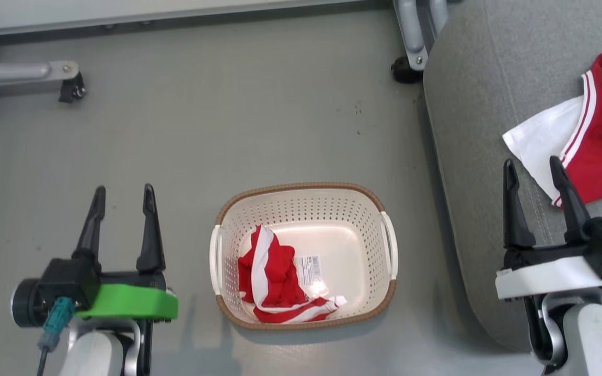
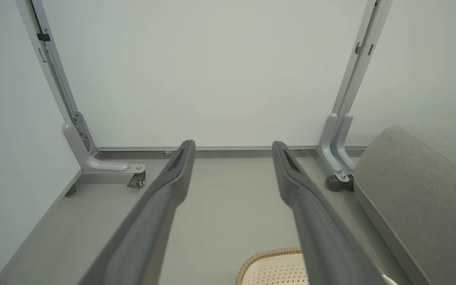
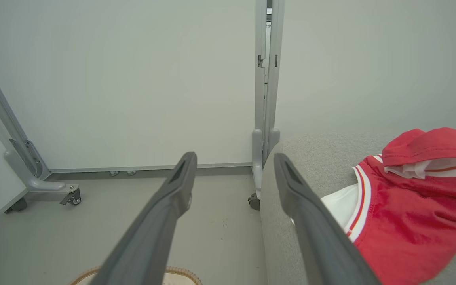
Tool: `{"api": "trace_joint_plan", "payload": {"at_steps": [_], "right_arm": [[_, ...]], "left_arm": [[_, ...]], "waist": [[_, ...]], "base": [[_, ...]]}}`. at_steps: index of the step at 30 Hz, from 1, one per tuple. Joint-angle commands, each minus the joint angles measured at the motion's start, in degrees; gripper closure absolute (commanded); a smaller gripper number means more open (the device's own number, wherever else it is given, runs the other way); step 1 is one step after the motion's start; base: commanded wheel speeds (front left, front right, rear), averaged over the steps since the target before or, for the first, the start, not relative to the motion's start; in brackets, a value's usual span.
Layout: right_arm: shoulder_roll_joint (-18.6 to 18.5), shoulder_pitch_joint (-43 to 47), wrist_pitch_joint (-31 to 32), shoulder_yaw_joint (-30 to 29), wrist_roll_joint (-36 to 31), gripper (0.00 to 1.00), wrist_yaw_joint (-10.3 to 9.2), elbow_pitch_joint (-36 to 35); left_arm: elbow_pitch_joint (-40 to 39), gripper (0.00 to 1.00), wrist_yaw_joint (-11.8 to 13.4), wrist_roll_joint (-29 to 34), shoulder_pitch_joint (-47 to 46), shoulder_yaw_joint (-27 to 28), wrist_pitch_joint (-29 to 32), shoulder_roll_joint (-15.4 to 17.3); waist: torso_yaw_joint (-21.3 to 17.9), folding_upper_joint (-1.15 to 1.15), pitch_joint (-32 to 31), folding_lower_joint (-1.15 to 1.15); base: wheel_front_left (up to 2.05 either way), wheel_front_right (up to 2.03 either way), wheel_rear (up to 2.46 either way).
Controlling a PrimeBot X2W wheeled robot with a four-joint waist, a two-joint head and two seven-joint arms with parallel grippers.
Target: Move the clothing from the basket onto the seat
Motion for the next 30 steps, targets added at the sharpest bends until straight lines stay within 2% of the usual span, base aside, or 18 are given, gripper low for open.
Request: {"api": "trace_joint_plan", "payload": {"at_steps": [1, 17, 30], "right_arm": [[0.2, 1.5, 0.3, 0.2, -0.2, 0.00, -0.08, -0.3], [0.4, 7.8, 2.2, 2.5, 0.4, 0.00, -0.08, 0.0], [0.5, 8.8, 2.6, 3.1, 0.9, 0.00, -0.08, -0.6]], "left_arm": [[0.1, 0.00, -0.7, 0.7, 1.3, 0.5, 0.0, -0.4], [4.6, 0.00, -6.2, 4.3, 6.8, 3.9, 0.0, -4.7], [6.8, 0.00, -8.1, 6.2, 6.3, 5.7, 0.0, -6.2]], "waist": [[1.1, 0.00, -2.2, 0.00], [0.8, 0.00, -8.2, 0.00], [0.7, 0.00, -9.1, 0.00]], "base": [[0.00, 0.00, 0.00], [0.00, 0.00, 0.00], [0.00, 0.00, 0.00]]}}
